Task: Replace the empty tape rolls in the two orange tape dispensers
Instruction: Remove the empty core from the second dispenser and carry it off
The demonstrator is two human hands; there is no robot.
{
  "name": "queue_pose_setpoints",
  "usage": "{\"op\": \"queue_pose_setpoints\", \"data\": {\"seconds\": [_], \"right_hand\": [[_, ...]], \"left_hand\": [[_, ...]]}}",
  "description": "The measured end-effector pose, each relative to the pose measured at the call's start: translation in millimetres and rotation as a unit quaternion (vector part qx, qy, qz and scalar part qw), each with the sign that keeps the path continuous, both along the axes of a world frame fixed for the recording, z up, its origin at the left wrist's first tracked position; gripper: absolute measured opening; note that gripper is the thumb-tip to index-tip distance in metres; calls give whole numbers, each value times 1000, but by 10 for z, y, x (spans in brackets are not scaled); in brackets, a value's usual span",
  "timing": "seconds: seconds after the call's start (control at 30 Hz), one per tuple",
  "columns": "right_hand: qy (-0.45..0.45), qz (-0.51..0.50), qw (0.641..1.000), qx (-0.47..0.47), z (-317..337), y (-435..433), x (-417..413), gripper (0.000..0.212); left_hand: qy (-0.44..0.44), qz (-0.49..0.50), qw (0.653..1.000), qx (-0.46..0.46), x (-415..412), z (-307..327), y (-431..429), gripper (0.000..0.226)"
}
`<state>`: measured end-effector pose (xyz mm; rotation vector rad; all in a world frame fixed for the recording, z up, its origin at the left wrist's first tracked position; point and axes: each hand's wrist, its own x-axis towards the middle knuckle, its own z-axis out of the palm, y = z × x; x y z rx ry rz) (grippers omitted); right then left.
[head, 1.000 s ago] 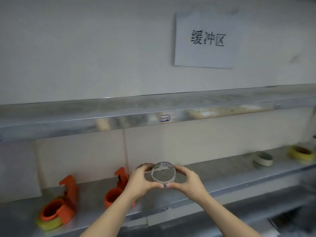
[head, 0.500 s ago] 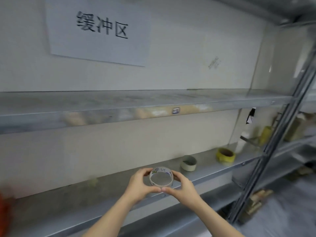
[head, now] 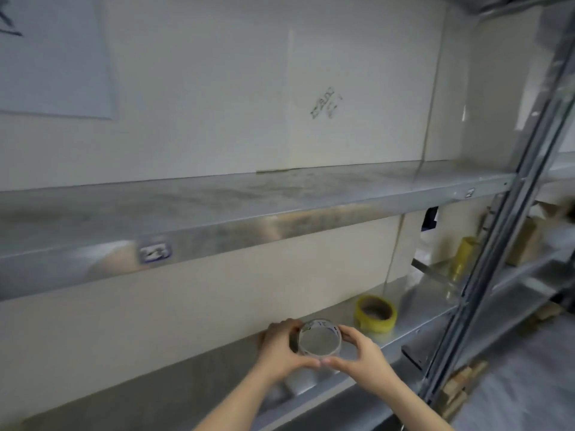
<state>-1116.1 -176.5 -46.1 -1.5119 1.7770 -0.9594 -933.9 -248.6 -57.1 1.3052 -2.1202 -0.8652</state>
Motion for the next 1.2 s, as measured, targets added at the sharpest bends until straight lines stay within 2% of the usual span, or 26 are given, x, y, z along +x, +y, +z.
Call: {"op": "queue_pose_setpoints", "data": {"seconds": [0.07, 0.23, 0.4, 0.67, 0.77, 0.87, 0.97, 1.2], "right_hand": [[2, -7, 1000, 14, -35, -141, -244, 78], [22, 24, 998, 51, -211, -465, -516, 87], [46, 83, 993, 67, -452, -766, -612, 83], [100, 191, 975, 55, -516, -1133, -985, 66], [139, 217, 966, 25, -413, -1271, -1245, 63], [204, 254, 946, -8, -297, -1399, -1507, 52], [301, 275, 913, 11, -301, -1477, -1706, 60], [403, 348, 846, -28, -409, -1581, -1810, 40]], "left_hand": [[-44, -4, 999, -16, -245, -7, -176, 80], [-89, 23, 996, -6, -519, -207, -459, 86], [-94, 60, 993, 40, -596, -477, -592, 77], [-208, 148, 965, 54, -826, -553, -620, 72], [-244, 159, 955, 57, -906, -536, -639, 92], [-230, 166, 958, 40, -1073, -525, -623, 107], [-199, 140, 970, 27, -1348, -497, -618, 104], [-131, 118, 983, 51, -1740, -643, -549, 97]]}}
